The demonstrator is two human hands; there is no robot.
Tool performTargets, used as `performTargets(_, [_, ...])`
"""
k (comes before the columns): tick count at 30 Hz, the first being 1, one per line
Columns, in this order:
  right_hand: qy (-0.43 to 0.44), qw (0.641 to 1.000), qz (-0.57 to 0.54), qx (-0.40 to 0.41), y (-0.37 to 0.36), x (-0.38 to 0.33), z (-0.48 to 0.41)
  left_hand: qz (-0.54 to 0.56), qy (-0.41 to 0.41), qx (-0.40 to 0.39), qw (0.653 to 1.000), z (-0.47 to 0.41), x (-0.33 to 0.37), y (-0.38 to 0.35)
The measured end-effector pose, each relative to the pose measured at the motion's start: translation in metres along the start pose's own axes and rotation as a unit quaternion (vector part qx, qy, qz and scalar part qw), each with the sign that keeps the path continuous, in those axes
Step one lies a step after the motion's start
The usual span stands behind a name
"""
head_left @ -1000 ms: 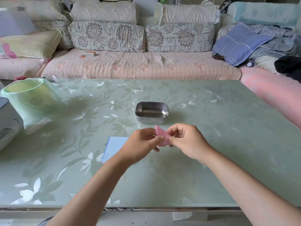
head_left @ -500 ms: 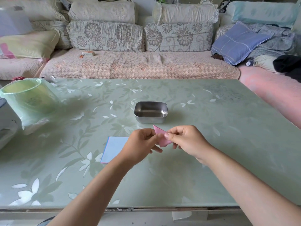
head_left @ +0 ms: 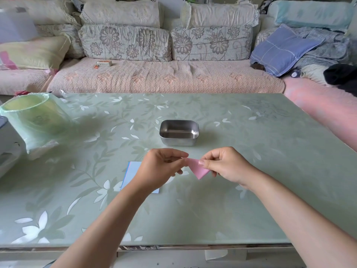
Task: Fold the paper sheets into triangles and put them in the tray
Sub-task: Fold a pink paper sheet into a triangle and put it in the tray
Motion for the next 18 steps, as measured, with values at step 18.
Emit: performTargets(18, [0.073, 0.946, 0.316, 0.011, -0.028, 0.007, -0.011, -0.321, -0.036, 0.011, 0.946, 0.009, -0.015, -0.011])
Point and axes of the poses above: each hand's wrist, its own z-axis away from the middle knuckle, its own y-axis out of the back of the hand, x = y × z, the point moved 6 cm from there along -z, towards the middle knuckle, and after that the axes turned 10 degrees about x, right-handed, at the moved point
